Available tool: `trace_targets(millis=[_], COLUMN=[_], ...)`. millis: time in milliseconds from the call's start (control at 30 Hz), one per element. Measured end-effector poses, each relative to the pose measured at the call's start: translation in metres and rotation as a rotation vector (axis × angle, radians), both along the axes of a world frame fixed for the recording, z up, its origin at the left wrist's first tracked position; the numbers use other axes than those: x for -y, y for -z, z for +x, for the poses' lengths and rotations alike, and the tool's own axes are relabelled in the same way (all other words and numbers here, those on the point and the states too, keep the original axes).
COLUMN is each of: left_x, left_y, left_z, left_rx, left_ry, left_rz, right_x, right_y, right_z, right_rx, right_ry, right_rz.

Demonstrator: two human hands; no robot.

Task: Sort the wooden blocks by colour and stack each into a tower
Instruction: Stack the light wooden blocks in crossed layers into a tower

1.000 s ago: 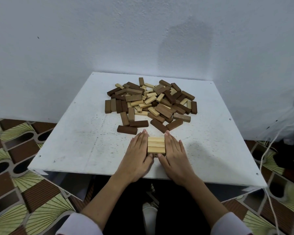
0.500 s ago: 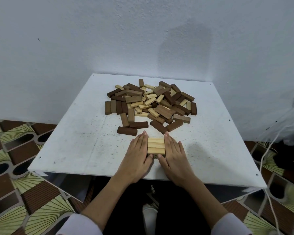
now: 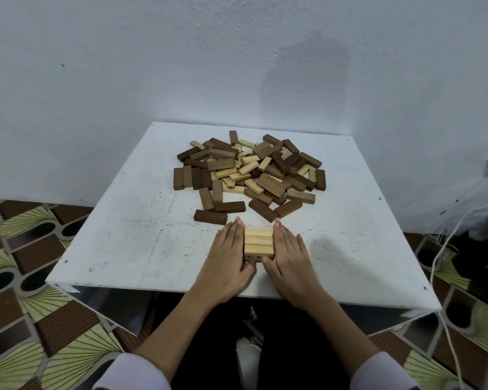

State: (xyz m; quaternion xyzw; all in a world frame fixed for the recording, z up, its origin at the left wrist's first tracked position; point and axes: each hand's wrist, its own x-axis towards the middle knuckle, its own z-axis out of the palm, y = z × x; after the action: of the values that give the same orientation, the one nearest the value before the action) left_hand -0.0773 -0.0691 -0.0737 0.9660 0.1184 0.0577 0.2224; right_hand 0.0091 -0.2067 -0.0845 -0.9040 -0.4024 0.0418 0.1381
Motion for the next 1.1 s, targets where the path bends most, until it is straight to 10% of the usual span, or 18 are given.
trace_targets(millis=[1100], left_x=[-0.0001], left_y=[0.0046], left_z=[0.0024], left_rx=[-0.023], left_ry=[-0.001], left_rz=[0.059], right_x=[-0.0005], right_y=[-0.002], right_z=[-0.0008], right_rx=[0.018], right_ry=[0.004], right_rz=[-0.017])
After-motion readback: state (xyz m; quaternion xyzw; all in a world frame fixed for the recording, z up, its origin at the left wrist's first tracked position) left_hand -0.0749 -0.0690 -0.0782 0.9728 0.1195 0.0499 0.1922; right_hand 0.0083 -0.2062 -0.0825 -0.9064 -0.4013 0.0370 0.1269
